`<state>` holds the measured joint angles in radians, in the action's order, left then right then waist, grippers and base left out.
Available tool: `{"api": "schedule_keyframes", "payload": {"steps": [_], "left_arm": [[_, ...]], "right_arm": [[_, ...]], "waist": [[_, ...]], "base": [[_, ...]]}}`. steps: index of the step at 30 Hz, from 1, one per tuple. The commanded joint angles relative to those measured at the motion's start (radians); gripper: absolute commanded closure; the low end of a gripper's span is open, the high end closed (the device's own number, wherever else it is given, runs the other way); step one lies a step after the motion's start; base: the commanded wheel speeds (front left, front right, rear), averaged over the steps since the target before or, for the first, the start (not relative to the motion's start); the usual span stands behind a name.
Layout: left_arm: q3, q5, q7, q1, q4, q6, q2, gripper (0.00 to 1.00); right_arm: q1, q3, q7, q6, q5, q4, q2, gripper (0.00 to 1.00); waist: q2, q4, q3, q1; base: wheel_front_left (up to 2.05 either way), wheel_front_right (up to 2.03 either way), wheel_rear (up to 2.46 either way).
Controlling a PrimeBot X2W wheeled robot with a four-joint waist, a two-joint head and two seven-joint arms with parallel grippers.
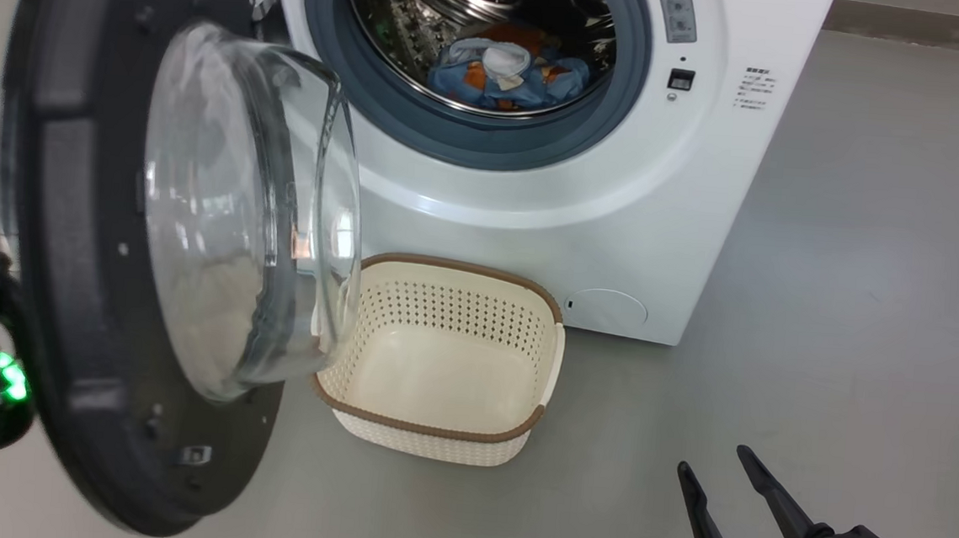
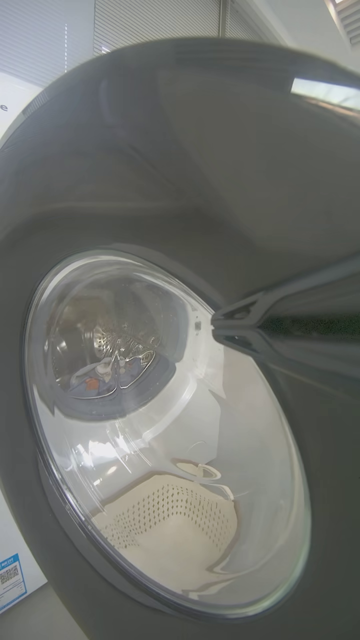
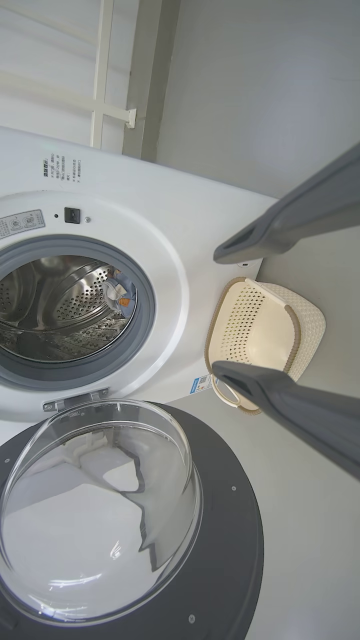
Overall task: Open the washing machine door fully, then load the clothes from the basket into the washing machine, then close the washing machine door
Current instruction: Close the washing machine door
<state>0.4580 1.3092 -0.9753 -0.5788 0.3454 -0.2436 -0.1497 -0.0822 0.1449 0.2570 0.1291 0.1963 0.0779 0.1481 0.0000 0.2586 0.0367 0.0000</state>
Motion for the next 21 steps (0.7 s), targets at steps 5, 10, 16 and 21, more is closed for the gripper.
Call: {"api": "schedule_keyframes", "payload": {"steps": [5,10,16,21], "left_arm": [[-0.021,0.000,0.023,-0.038,-0.080,0.014,0.042,1.00],[-0.059,-0.009,0.078,-0.052,-0.073,0.050,0.075,1.00],[-0.088,0.002,0.194,-0.096,-0.013,0.101,0.095,1.00],[-0.146,0.023,0.276,-0.144,0.070,0.147,0.099,1.00]], "right_arm": [[0.036,0.026,0.005,0.002,0.017,-0.017,-0.010,0.00],[0.041,0.028,0.005,0.002,0.018,-0.017,-0.018,0.00],[0.047,0.025,0.005,0.002,0.019,-0.017,-0.023,0.00],[0.053,0.026,0.005,0.002,0.020,-0.013,-0.025,0.00]], "waist": [[0.0000,-0.032,-0.011,0.0000],[0.0000,-0.066,-0.013,0.0000],[0.0000,-0.107,-0.012,0.0000],[0.0000,-0.136,-0.009,0.0000]], "base": [[0.00,0.00,0.00],[0.00,0.00,0.00],[0.00,0.00,0.00],[0.00,0.00,0.00]]}}
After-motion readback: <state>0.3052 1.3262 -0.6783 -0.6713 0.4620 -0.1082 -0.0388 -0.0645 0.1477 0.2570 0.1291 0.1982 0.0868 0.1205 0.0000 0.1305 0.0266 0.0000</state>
